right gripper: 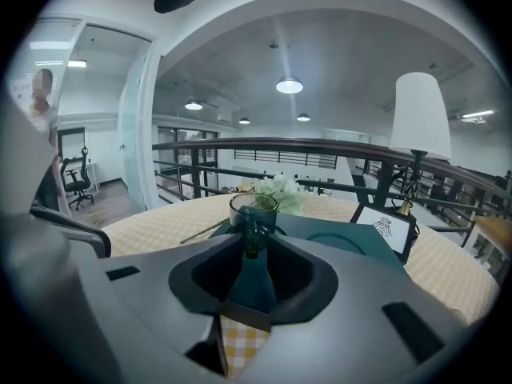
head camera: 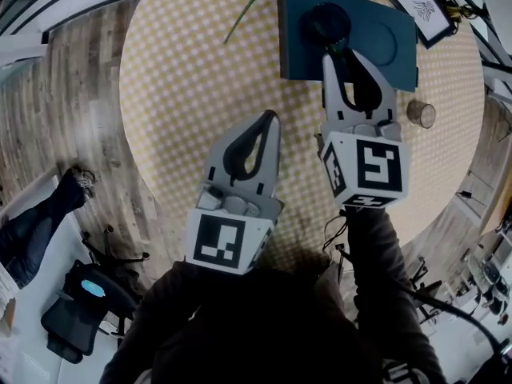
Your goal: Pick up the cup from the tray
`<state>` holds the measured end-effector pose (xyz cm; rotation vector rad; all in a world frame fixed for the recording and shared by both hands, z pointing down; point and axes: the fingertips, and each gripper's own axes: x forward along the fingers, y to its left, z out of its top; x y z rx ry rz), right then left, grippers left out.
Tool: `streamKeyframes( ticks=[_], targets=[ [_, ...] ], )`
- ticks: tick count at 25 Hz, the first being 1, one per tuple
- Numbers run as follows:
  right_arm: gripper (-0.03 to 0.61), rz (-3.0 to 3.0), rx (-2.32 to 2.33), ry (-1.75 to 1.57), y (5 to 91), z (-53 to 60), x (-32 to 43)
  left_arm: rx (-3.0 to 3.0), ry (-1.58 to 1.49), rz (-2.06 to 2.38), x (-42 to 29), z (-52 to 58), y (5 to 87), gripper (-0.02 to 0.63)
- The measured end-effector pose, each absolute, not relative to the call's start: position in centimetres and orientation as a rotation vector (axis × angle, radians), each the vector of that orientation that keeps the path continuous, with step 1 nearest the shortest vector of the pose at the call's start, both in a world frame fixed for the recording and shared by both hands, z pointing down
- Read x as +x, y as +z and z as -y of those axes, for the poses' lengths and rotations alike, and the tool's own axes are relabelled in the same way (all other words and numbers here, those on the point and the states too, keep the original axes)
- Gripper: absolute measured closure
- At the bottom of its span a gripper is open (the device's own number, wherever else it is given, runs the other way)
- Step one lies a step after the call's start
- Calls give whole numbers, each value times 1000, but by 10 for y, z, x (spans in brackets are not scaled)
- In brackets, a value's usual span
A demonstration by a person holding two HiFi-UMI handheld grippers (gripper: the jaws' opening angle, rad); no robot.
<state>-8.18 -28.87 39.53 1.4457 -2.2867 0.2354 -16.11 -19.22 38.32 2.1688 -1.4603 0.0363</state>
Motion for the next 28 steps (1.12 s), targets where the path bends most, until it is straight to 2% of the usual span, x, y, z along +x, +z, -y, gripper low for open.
streamKeyframes(
  ticks=[5, 11, 22, 28],
  targets=[
    [509, 2253, 1464, 246, 402, 306, -81, 2141, 37, 1454, -164, 206, 392, 609],
    [538, 2244, 1498, 207, 390, 259, -70, 2164, 28, 1428, -152, 156, 382, 609],
    [540, 2334, 1512, 124, 363, 279, -80, 2184, 25, 1473, -160, 175, 368, 609],
    [540, 2391, 1483, 95, 343, 248, -76, 2213, 14, 1499, -148, 152, 353, 609]
  ],
)
